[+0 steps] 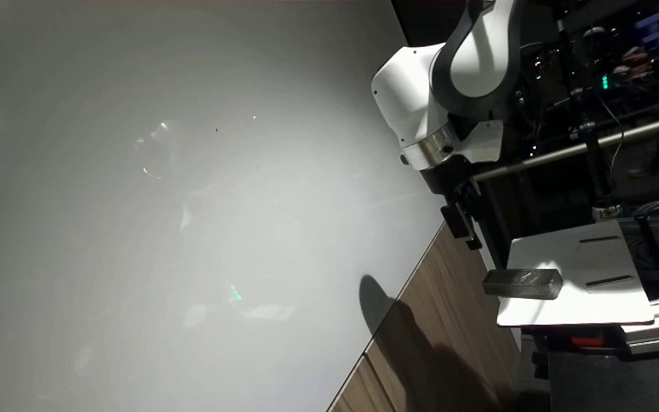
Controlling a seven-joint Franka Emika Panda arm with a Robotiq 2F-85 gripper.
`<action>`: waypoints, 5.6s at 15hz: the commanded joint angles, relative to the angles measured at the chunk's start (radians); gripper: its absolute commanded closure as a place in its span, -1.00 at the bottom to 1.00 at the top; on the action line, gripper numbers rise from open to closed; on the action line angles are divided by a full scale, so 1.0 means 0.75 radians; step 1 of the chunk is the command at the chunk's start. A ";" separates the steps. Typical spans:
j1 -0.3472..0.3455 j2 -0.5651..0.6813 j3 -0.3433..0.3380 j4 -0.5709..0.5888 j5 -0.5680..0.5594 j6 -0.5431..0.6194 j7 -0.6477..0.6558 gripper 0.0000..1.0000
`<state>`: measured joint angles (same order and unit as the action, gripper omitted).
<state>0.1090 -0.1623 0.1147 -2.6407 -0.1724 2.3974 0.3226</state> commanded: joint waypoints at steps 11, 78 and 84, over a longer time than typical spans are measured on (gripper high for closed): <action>-0.053 0.105 0.099 -0.177 -0.220 0.367 0.268 -1.00; -0.015 0.109 -0.071 -0.172 -0.146 0.282 -0.052 -1.00; -0.008 -0.223 -0.017 -0.112 -0.014 0.028 -0.196 -1.00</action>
<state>0.0956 -0.1740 0.0892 -2.7296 -0.2361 2.5295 0.2450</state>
